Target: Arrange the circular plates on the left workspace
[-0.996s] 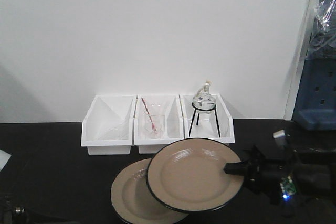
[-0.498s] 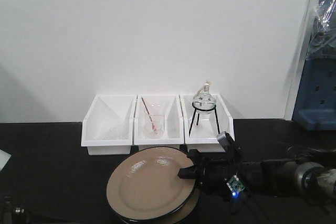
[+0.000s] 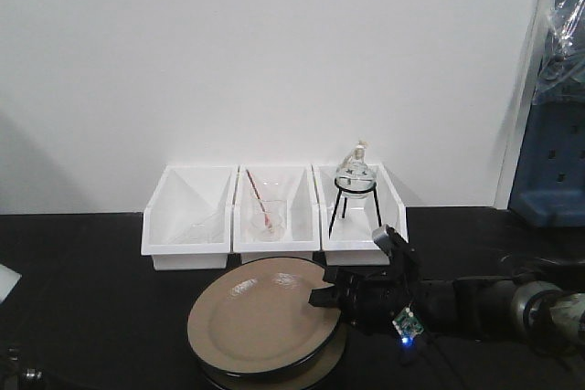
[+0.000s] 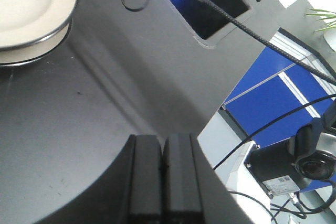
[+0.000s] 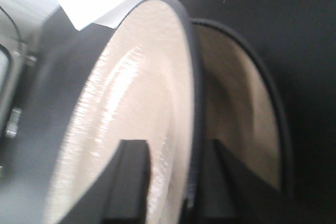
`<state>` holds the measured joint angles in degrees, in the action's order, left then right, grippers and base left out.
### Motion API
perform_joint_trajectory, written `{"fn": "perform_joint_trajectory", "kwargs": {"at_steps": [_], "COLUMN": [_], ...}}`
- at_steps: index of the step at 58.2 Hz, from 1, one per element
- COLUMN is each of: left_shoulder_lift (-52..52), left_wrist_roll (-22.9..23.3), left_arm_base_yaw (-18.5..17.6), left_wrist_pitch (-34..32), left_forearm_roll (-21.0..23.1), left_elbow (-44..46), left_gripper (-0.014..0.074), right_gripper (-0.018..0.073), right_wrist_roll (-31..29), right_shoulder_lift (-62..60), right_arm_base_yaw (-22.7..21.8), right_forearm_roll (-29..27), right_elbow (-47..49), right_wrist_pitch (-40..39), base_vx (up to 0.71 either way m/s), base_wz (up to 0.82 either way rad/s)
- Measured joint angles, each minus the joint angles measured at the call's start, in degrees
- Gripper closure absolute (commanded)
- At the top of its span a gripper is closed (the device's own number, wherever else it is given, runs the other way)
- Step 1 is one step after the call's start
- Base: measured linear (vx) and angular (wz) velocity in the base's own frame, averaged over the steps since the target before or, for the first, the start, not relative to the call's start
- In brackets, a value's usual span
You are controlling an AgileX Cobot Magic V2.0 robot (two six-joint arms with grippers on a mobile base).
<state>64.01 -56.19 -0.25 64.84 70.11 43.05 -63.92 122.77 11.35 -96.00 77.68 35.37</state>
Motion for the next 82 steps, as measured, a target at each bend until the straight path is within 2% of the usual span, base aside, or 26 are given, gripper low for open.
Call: {"fn": "perform_joint_trajectory", "kwargs": {"at_steps": [8,20,31,34,38,41,46,51,59,66,70,74,82], "left_shoulder_lift": [0.0,0.0,0.0,0.0,0.0,0.18,1.39,3.32,5.81,6.88,6.82,6.74,4.77], "left_wrist_roll": [0.23,0.47,0.66,0.81,3.04,7.05,13.97,24.0,37.68,48.2,52.76,56.19,58.06], "left_arm_base_yaw": [0.0,0.0,0.0,0.0,0.0,-0.06,-0.08,-0.08,-0.08,-0.08,-0.08,-0.08,-0.08], "left_wrist_pitch": [-0.17,-0.22,0.07,0.52,1.69,2.08,1.87,-0.43,-8.29,-17.3,-23.36,-27.54,-34.02], "left_forearm_roll": [0.0,-0.05,-0.31,-0.73,-2.96,-6.66,-16.17,-30.79,-54.24,-67.28,-69.77,-70.11,-67.42], "left_elbow": [0.0,0.0,0.0,0.0,0.0,0.0,0.0,0.0,0.0,-0.01,-0.01,0.33,3.07], "left_gripper": [0.0597,0.0597,0.0597,0.0597,0.0597,0.0597,0.0597,0.0597,0.0597,0.0597,0.0596,0.0596,0.0596], "right_gripper": [0.0067,0.0057,0.0069,0.0096,0.0175,0.0255,0.0419,0.0575,0.0564,0.0563,0.0563,0.0563,0.0563], "right_wrist_roll": [-8.98,-20.47,-24.79,-24.93,-24.73,-23.22,-19.15,-13.87,-3.36,8.53,14.57,20.24,26.03], "right_shoulder_lift": [0.0,-1.56,-5.19,-6.52,-8.88,-10.82,-14.82,-19.48,-28.38,-36.86,-40.68,-45.59,-55.29], "right_arm_base_yaw": [0.0,0.0,-0.24,-0.66,-1.11,-1.35,-1.39,-1.39,-1.39,-1.33,-1.33,-1.33,-1.33], "right_forearm_roll": [1.38,1.57,1.46,1.57,3.18,5.55,9.73,15.95,27.74,38.27,43.58,49.05,56.74], "right_elbow": [0.0,0.02,0.02,0.02,0.02,0.02,-0.4,-1.67,-4.95,-9.4,-12.82,-17.56,-27.89], "right_wrist_pitch": [-4.06,-10.94,-19.36,-20.97,-21.95,-22.13,-21.85,-20.23,-14.79,-9.84,-8.26,-7.67,-8.36], "base_vx": [0.0,0.0,0.0,0.0,0.0,0.0,0.0,0.0,0.0,0.0,0.0,0.0,0.0], "base_wz": [0.0,0.0,0.0,0.0,0.0,0.0,0.0,0.0,0.0,0.0,0.0,0.0,0.0]}}
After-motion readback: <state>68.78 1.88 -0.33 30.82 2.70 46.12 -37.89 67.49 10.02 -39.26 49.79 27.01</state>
